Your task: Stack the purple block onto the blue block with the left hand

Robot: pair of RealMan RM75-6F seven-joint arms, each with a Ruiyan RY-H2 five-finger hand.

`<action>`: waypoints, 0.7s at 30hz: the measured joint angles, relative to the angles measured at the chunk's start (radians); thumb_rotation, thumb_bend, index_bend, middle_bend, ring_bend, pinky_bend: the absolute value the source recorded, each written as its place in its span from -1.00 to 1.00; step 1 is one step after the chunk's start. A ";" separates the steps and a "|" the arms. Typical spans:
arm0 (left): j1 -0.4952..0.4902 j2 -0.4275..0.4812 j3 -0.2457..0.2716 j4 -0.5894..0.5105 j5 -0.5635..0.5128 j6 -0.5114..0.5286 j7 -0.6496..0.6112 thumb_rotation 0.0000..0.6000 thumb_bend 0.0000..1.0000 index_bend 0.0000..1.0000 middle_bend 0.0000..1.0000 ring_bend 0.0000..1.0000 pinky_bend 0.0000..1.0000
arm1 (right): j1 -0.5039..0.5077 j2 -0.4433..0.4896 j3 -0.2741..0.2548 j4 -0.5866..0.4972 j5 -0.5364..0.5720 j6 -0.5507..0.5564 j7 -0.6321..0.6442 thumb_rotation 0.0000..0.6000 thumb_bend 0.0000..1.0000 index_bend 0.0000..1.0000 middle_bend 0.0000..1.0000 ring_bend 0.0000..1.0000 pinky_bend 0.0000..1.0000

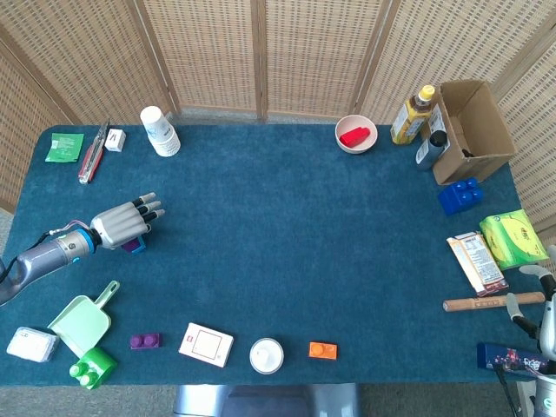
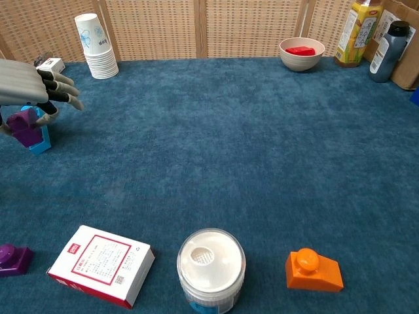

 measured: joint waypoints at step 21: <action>0.010 0.047 -0.059 -0.079 -0.065 0.004 -0.013 1.00 -0.39 -0.52 -0.88 -1.00 -1.00 | -0.003 -0.001 0.001 0.010 0.000 0.001 0.019 1.00 -0.44 -0.30 -0.72 -1.00 -1.00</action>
